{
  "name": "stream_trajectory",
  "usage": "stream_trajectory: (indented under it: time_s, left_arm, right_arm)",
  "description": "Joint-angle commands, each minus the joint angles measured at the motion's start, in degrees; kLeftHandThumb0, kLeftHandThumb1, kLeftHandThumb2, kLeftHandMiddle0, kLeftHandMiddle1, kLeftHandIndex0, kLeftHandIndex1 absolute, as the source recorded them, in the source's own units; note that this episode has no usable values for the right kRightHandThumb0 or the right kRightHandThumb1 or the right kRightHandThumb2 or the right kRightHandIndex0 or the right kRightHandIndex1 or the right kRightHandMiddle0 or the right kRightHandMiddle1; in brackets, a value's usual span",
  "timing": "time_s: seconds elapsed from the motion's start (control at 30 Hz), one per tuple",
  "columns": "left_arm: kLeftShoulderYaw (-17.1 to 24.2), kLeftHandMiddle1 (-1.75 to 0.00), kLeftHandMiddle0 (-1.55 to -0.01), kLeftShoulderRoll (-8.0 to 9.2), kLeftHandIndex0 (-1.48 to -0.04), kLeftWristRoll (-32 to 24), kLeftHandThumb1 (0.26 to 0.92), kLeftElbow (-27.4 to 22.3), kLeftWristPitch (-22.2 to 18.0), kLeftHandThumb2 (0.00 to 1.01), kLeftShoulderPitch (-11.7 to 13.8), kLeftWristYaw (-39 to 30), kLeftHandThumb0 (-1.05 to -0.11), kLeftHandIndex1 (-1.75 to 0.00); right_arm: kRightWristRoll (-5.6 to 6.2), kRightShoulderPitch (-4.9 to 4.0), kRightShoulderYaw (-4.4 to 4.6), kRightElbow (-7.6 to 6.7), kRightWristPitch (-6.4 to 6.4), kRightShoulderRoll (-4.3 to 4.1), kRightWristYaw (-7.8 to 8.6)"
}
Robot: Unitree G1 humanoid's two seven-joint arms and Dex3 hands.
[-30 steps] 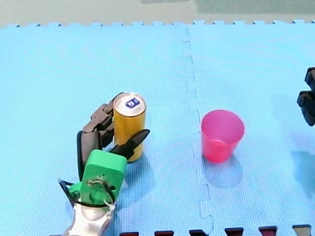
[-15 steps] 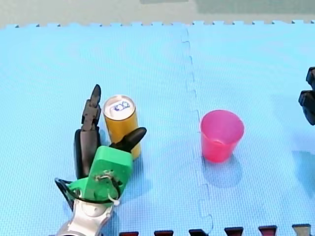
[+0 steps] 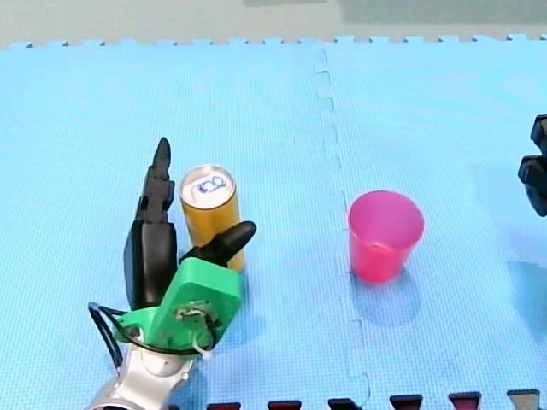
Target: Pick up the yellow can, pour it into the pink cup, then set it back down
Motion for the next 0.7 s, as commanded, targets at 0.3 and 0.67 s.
stream_trajectory:
  time_s: [0.3,0.67]
  left_arm:
    - [0.16,0.00,-0.12,1.13,-0.10,-2.45,0.859,-3.59,-3.72,0.01,2.73,-6.41,-1.048,0.00]
    - [1.26,0.00,-0.07,0.47,-0.10,-8.12,0.878,-13.22,-4.96,0.01,9.00,-17.63,-1.048,0.00]
  right_arm:
    - [-0.14,-0.04,0.14,-0.21,-0.07,-0.07,-0.22]
    - [-0.42,-0.07,0.21,0.32,-0.09,-0.17,-0.35]
